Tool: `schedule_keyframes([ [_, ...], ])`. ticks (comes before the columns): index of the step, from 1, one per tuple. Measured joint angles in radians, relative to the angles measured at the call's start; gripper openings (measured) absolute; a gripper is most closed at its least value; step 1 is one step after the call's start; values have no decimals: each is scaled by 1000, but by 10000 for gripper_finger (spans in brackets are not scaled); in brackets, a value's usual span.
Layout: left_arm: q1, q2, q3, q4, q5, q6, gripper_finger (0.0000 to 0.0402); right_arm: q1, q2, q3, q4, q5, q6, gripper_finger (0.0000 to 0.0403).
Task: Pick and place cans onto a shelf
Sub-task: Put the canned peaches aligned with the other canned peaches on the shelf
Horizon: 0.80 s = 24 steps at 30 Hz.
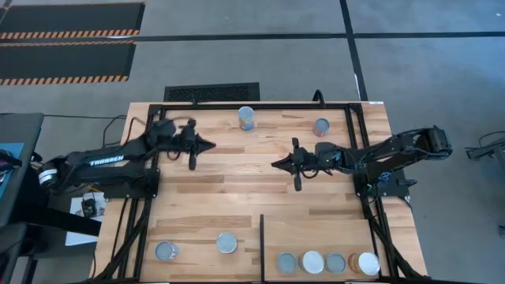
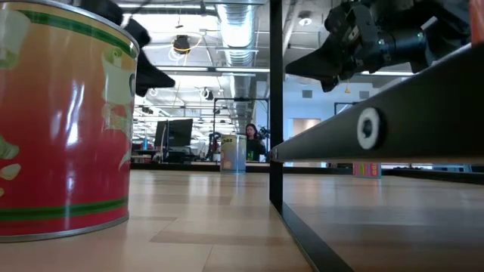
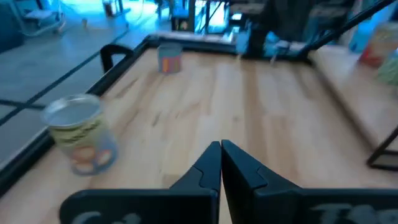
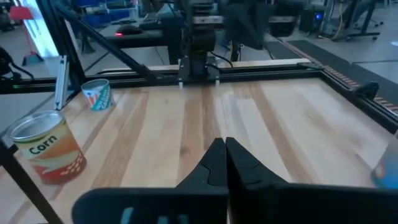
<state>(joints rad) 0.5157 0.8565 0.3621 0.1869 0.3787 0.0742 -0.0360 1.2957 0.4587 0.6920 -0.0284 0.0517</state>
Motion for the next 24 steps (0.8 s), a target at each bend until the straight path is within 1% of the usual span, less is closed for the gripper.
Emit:
schedule_keyframes([
  [3,82,131,117,-87,29,91,0,1,0,-2,6,8,0,3],
  [6,142,267,235,-150,31,110,0,0,0,-2,6,31,0,5],
  [8,168,351,307,-178,29,158,0,1,0,-2,4,34,0,6],
  [14,204,567,521,-201,-66,261,3,3,1,-2,-3,34,-33,7],
  [16,208,634,597,-258,-69,301,14,1,1,-2,-5,34,-35,7],
  [19,198,730,691,-340,-70,394,43,0,1,-1,-13,34,-37,7],
  [22,185,815,741,-375,-85,486,79,0,1,-1,-20,34,-38,7],
  [24,176,854,759,-371,-109,534,101,0,1,-1,-27,33,-45,7],
])
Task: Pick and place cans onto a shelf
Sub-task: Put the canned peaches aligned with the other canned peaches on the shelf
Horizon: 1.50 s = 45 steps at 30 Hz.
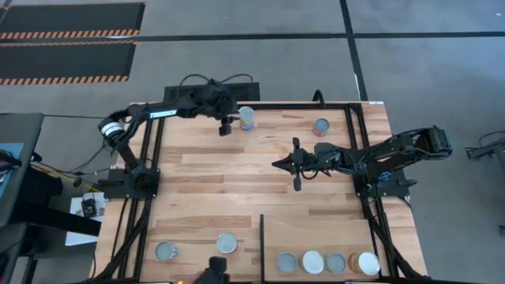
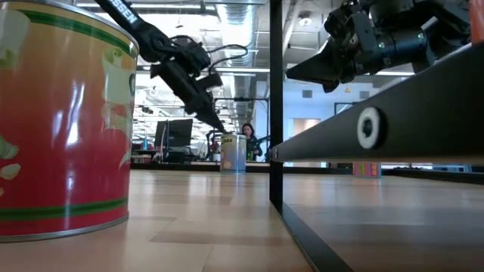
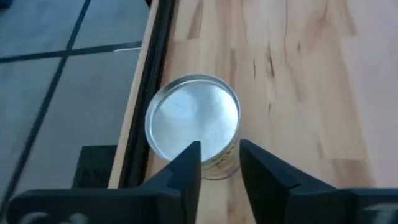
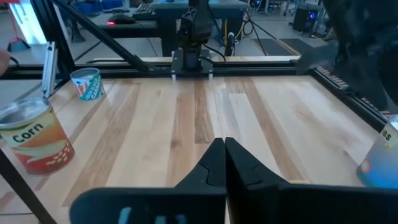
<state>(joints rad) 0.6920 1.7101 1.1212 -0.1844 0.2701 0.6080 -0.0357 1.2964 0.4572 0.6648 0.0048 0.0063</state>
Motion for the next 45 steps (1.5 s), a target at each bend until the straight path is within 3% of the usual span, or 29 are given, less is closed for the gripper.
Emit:
schedule_keyframes([
  [4,-22,38,4,18,-54,91,134,-1,0,0,-1,0,-15,7],
  [9,-40,44,4,76,-122,161,143,-6,0,0,1,-2,-16,7],
  [15,-44,44,4,57,-68,248,120,-6,0,0,2,-2,-16,8],
  [28,-50,44,4,55,-70,324,91,-5,0,1,10,-2,-15,8],
  [45,-65,115,16,108,-140,351,80,-4,0,1,26,-3,-15,8],
])
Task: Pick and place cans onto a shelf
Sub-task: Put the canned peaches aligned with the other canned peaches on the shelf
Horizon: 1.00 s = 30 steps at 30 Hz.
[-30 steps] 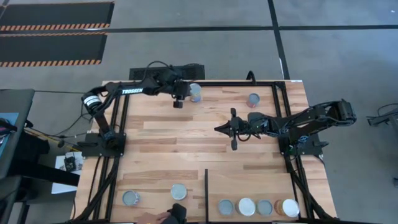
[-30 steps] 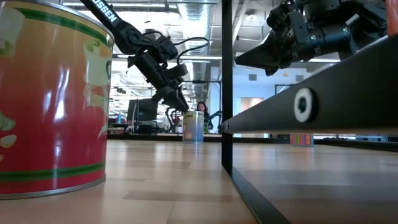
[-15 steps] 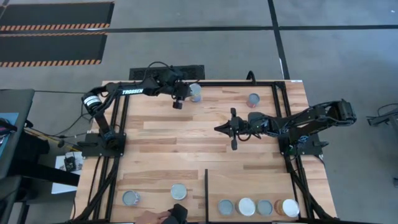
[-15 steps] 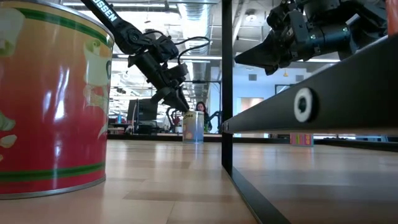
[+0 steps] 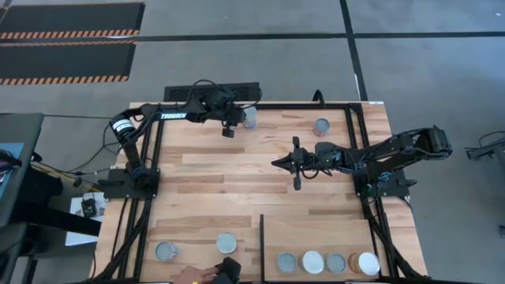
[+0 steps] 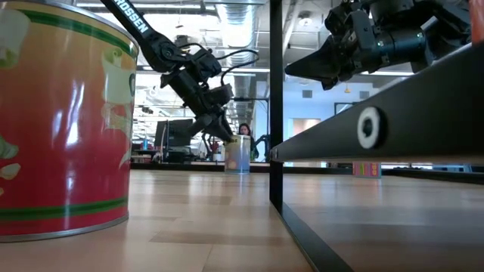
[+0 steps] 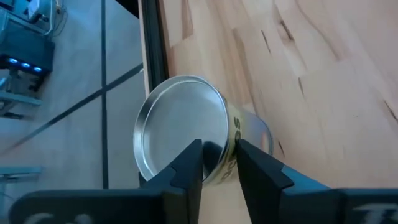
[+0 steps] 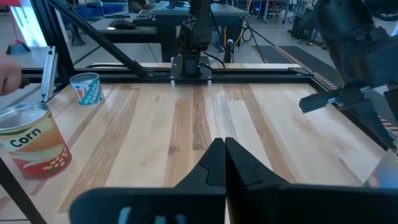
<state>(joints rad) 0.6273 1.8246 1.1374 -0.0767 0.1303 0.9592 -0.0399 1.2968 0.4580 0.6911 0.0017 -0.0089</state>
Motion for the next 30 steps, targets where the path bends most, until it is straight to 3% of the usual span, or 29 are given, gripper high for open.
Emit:
schedule_keyframes([
  [6,0,-1,48,-95,-4,13,9,0,0,0,2,0,0,8],
  [14,-28,4,178,-356,57,-17,0,6,-2,0,6,-2,42,8],
  [19,-108,-6,236,-477,68,-59,0,49,-3,0,4,-7,30,8],
  [25,-210,-46,237,-466,47,-117,0,129,-97,0,-93,9,31,8],
  [30,-276,-64,238,-425,36,-229,0,205,-203,1,-169,110,-1,8],
])
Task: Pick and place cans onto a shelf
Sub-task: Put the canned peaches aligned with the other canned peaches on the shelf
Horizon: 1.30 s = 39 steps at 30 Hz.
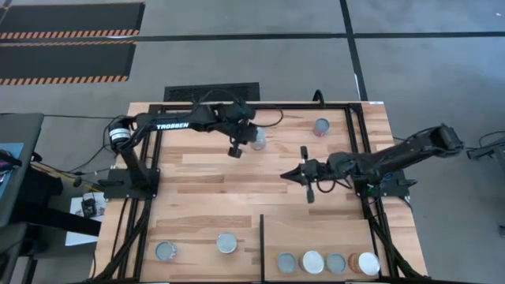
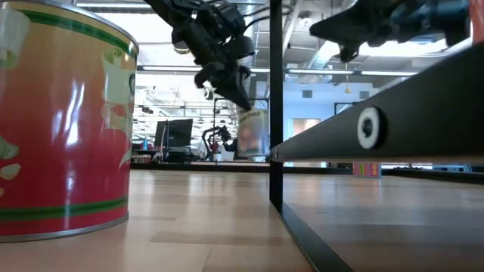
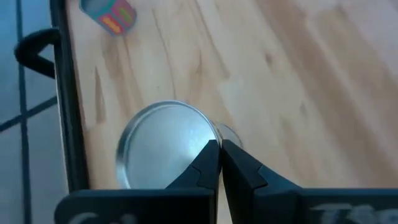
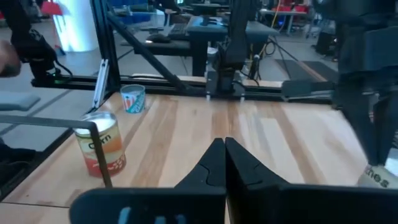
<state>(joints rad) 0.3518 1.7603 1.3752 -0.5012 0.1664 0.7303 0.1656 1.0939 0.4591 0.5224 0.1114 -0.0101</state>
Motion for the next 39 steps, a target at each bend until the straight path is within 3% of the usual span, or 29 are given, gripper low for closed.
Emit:
schedule_keyframes([
  [4,-63,5,4,40,-31,-163,0,46,-69,0,-79,84,1,8],
  [10,-159,9,4,104,-74,-285,0,95,-132,0,-170,156,8,8],
  [18,-214,9,4,121,-83,-429,0,111,-146,0,-203,187,18,8],
  [24,-246,11,3,137,-82,-462,0,111,-139,0,-200,187,24,8],
  [39,-262,156,3,205,-56,-418,0,107,-139,-1,-210,187,37,8],
])
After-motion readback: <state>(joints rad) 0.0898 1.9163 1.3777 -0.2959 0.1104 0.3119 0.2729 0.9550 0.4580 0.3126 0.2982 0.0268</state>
